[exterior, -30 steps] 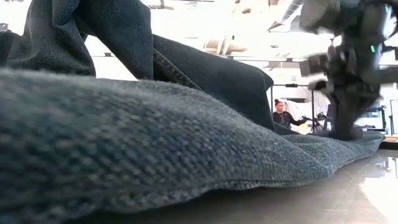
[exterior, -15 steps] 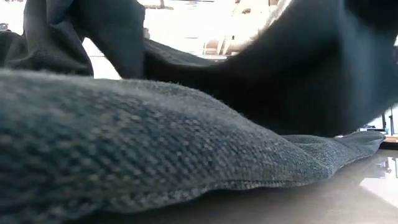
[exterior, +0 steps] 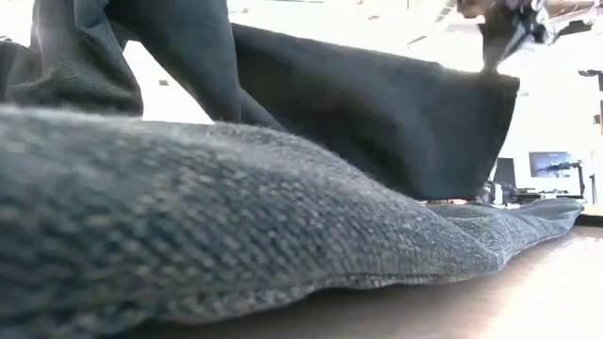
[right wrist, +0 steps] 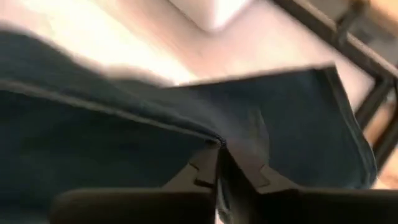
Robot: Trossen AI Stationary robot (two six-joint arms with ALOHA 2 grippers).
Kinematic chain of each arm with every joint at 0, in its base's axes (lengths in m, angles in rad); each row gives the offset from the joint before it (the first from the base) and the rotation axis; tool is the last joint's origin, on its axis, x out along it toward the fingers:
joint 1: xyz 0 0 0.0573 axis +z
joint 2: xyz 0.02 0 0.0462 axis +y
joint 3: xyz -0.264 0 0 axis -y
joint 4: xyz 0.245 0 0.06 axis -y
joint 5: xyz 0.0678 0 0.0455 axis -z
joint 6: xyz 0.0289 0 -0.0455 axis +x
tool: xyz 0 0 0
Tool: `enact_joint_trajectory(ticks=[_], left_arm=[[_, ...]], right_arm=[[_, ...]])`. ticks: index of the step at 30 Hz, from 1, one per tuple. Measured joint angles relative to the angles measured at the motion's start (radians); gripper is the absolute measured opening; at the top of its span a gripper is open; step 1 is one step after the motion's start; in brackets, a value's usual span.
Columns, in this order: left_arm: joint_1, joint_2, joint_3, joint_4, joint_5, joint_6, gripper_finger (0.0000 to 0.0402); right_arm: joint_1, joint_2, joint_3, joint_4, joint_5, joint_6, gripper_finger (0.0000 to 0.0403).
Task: Fold laundry
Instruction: Fold the blue long pants
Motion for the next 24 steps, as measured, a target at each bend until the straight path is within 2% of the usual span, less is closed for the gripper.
enact_joint_trajectory(ticks=[5,9,13,14,16,18,20,24], left_arm=[[-0.005,0.0,0.0,0.001,0.017,-0.015,0.0],[-0.005,0.0,0.0,0.002,0.022,-0.012,0.0],[-0.005,0.0,0.0,0.003,0.023,-0.023,0.0],[-0.005,0.0,0.0,0.003,0.025,-0.027,0.0],[-0.007,0.0,0.0,0.003,0.025,-0.033,0.0],[-0.011,0.0,0.0,0.003,0.023,-0.033,0.0],[-0.012,0.0,0.0,0.003,0.022,-0.033,0.0],[-0.012,0.0,0.0,0.003,0.021,-0.015,0.0]], right_arm=[[-0.14,0.0,-0.067,0.041,-0.022,-0.137,0.0143],[-0.248,0.01,-0.068,0.1,-0.022,-0.232,0.0198],[-0.356,0.025,-0.068,0.201,-0.027,-0.321,0.0222],[-0.374,0.026,-0.068,0.214,-0.051,-0.344,0.0223],[-0.381,0.024,-0.068,0.215,-0.17,-0.384,0.0224],[-0.335,-0.001,-0.086,0.203,-0.345,-0.421,0.0221],[-0.234,-0.038,-0.132,0.214,-0.459,-0.433,0.0217],[0.04,-0.113,-0.261,0.29,-0.455,-0.324,0.0207]])
